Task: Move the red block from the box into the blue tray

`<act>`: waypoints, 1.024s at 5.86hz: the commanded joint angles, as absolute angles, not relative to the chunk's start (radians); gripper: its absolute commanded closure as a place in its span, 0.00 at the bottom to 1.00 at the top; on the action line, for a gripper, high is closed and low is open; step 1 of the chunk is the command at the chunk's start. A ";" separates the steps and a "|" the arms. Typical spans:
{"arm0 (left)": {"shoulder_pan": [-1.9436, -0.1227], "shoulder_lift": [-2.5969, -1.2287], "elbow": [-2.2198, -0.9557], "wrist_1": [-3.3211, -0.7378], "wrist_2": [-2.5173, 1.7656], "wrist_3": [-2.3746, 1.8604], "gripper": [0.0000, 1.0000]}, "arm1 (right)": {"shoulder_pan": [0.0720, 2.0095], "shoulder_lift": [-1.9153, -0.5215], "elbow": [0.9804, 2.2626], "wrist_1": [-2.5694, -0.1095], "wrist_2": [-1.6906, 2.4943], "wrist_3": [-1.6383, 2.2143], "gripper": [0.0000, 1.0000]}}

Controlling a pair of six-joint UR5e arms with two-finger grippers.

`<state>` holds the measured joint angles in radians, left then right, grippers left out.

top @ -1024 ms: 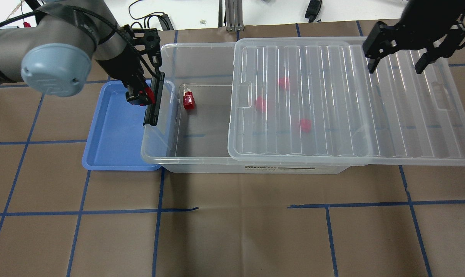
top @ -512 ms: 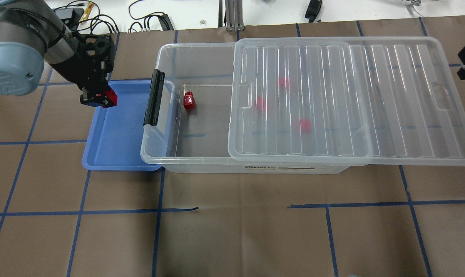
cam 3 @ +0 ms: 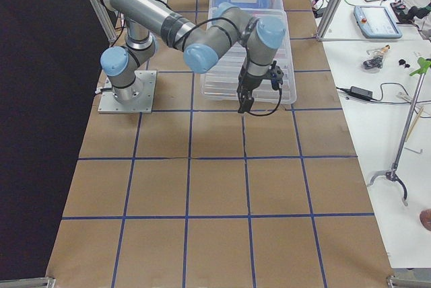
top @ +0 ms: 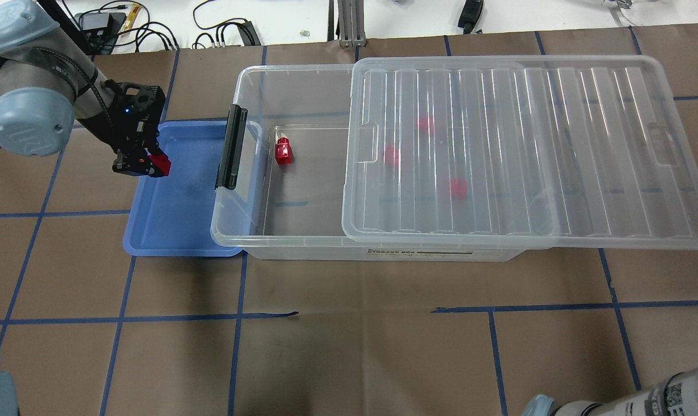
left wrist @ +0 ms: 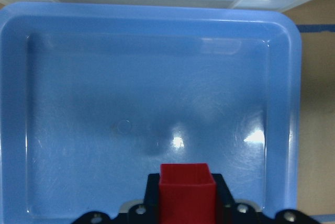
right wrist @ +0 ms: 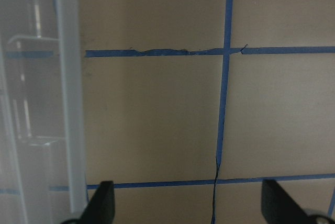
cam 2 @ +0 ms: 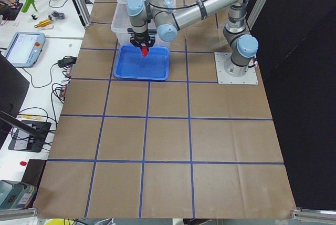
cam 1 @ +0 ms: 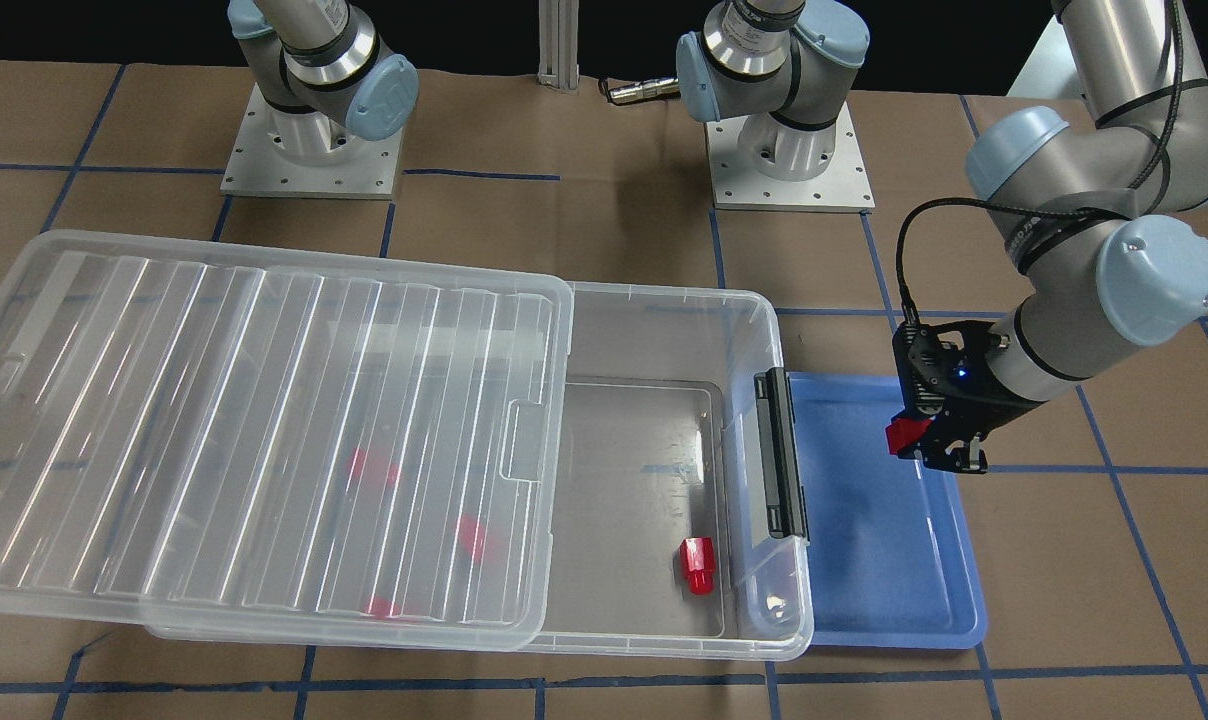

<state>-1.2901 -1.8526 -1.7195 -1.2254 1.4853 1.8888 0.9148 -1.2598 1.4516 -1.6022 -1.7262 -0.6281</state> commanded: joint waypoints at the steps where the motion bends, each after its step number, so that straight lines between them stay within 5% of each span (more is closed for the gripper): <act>1: -1.285 -1.881 -1.811 -1.076 1.461 1.916 0.91 | 0.910 -1.264 1.567 -1.693 -1.721 -0.620 0.00; 5: -1.287 -1.997 -1.859 -0.891 1.328 1.907 0.84 | 0.962 -1.357 1.669 -1.718 -1.631 -0.578 0.00; 6: -1.287 -2.003 -1.859 -0.891 1.328 1.904 0.54 | 0.985 -1.392 1.708 -1.718 -1.629 -0.533 0.00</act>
